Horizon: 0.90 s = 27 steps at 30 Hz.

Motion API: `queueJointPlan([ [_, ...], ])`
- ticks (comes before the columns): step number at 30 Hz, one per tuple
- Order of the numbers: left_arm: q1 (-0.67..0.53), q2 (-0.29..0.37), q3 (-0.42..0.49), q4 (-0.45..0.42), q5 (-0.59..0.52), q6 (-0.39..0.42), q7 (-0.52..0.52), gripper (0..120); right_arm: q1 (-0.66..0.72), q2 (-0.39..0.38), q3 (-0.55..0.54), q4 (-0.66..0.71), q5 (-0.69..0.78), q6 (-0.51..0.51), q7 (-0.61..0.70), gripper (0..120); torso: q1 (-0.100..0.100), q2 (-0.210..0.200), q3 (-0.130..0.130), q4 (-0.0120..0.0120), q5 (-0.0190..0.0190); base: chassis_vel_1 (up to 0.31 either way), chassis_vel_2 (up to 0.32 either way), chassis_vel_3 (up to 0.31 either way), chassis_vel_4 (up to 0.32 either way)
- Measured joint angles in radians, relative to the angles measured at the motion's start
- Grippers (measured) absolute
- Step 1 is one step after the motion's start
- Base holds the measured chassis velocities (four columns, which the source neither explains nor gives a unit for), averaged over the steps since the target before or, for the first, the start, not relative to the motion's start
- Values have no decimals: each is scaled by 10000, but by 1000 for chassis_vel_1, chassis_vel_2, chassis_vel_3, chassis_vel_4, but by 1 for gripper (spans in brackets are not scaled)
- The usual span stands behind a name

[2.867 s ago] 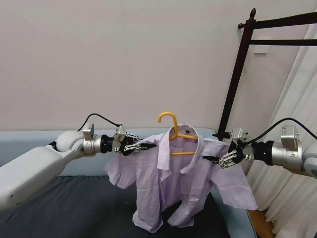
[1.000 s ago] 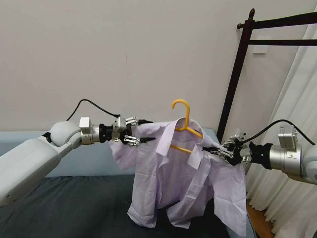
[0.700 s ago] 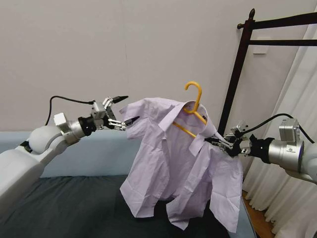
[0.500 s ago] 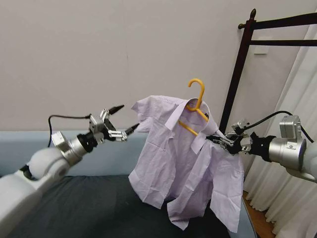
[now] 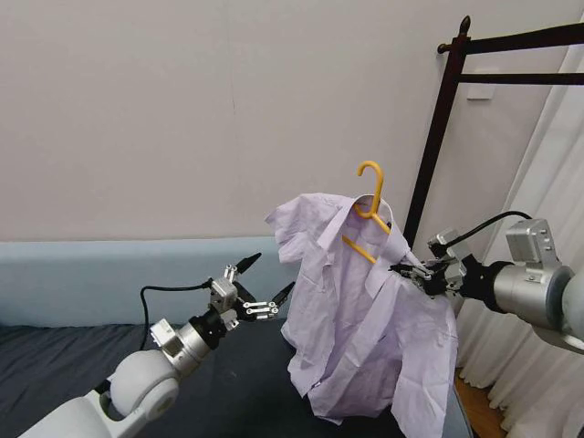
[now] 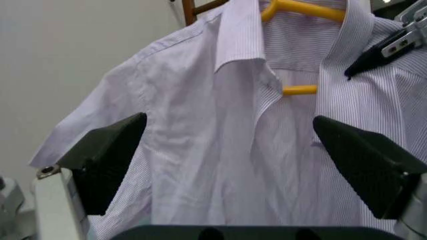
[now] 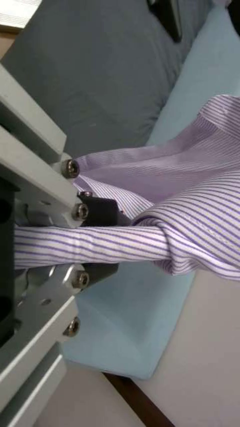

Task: Pick up the clothes from the sofa and hang them on the clothes hanger.

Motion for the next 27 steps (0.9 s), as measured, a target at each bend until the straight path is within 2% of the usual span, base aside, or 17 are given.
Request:
queueJointPlan([
  [5,-849,-525,1118,390,81,110,-407,95,-53,-21,-22,-18,-2,1,89,1,1,-1,1,-3,0,0,0,0,0],
  [8,-1225,-769,1535,599,72,156,-620,83,-89,-121,30,-117,-39,11,55,1,1,0,1,-2,-1,0,0,0,0],
  [11,-1306,-816,1596,679,56,157,-661,77,-91,-161,54,-147,-50,18,35,1,1,-1,1,0,-1,0,0,0,0],
  [12,-1374,-841,1636,784,42,157,-674,68,-89,-205,65,-168,-55,24,5,1,1,-1,1,1,-2,0,0,0,0],
  [14,-1395,-855,1646,818,35,156,-677,66,-87,-223,66,-168,-55,26,-17,1,1,-1,1,2,-2,0,0,0,0],
  [17,-1519,-981,1717,965,-8,154,-688,52,-77,-288,64,-142,-53,34,-150,1,1,0,1,2,-3,0,0,0,0],
  [18,-1519,-981,1717,965,-8,154,-688,52,-77,-288,64,-142,-53,34,-150,1,1,0,1,2,-3,0,0,0,0],
  [21,-1694,-1116,1836,1073,-26,155,-720,38,-68,-324,45,-141,-52,40,-203,1,1,-1,1,0,-3,0,0,0,0],
  [23,-1733,-1130,1860,1078,-49,154,-730,34,-67,-333,43,-149,-52,41,-211,1,1,-1,1,0,-2,0,0,0,0],
  [25,-1853,-1122,1932,1057,-214,179,-772,22,-61,-356,41,-229,-55,44,-222,1,1,-1,1,0,-3,0,0,0,0],
  [27,-1876,-1115,1940,1043,-241,189,-779,19,-57,-356,38,-250,-56,45,-223,1,1,0,1,1,-3,0,0,0,0],
])
